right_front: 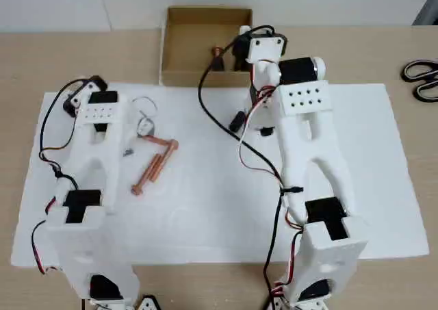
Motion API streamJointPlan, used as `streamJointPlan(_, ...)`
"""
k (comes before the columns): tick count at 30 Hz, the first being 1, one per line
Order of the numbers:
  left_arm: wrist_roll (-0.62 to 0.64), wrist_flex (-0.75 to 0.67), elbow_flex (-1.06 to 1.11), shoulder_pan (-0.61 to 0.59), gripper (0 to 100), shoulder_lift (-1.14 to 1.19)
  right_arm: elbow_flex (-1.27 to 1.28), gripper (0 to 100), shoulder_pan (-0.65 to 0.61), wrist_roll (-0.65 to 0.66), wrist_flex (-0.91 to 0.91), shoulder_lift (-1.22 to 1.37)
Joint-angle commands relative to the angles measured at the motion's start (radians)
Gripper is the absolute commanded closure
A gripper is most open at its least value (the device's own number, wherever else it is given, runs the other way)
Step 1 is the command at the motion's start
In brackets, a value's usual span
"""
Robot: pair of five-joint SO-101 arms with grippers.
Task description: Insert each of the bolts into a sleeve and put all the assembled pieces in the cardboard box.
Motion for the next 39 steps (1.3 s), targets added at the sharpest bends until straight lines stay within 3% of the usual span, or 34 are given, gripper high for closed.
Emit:
streamJointPlan(1,0.006,-0.014,-0.058,-0.026,79,0.0,-0.029,99.5,0.008,0.008,0.002,-0.067)
streamJointPlan(6,0.006,-0.015,-0.058,-0.025,80,0.002,-0.029,99.5,0.008,0.006,0.002,-0.067)
streamJointPlan(14,0.002,-0.051,-0.044,-0.018,94,0.005,-0.029,99.5,0.008,0.006,0.004,-0.067)
streamJointPlan(24,-0.002,-0.064,-0.033,-0.017,94,0.002,-0.029,99.5,0.008,0.006,0.005,-0.067)
streamJointPlan(39,-0.215,-0.058,-0.11,0.068,94,0.002,-0.029,99.5,0.008,0.006,0.008,-0.002)
